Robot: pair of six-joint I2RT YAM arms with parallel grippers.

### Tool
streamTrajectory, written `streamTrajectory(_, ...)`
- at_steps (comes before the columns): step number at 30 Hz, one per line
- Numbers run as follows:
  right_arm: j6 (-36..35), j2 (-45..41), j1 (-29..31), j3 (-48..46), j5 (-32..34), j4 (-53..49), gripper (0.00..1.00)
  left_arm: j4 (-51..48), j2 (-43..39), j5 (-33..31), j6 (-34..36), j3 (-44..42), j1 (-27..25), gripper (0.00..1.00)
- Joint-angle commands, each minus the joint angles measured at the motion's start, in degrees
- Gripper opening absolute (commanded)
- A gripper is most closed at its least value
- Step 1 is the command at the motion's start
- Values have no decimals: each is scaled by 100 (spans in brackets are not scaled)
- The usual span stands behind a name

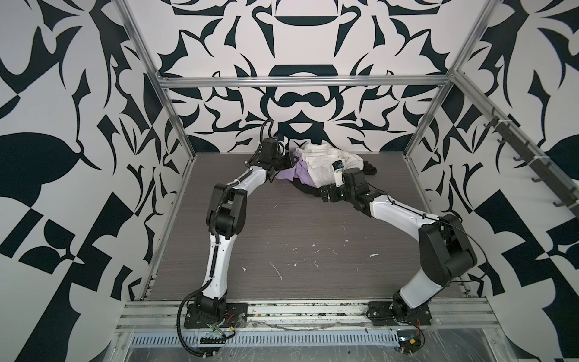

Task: Pick out a specific cloth from the pile
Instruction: 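Lift the purple shirt upward with the left gripper, pulling it from the pile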

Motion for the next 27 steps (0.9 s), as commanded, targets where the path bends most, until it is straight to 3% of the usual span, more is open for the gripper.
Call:
streamTrajectory(1,-68,10,15,270,160,13,100,-64,-419,195,62,175,-156,0)
streamTrajectory(12,-115,59,18,270,138,222,100,74,-868,249,120,145,-212,0)
streamTrajectory(27,91,-211,-109,-93,-17,586,100,910,-1142,666,-531,110,-210,0)
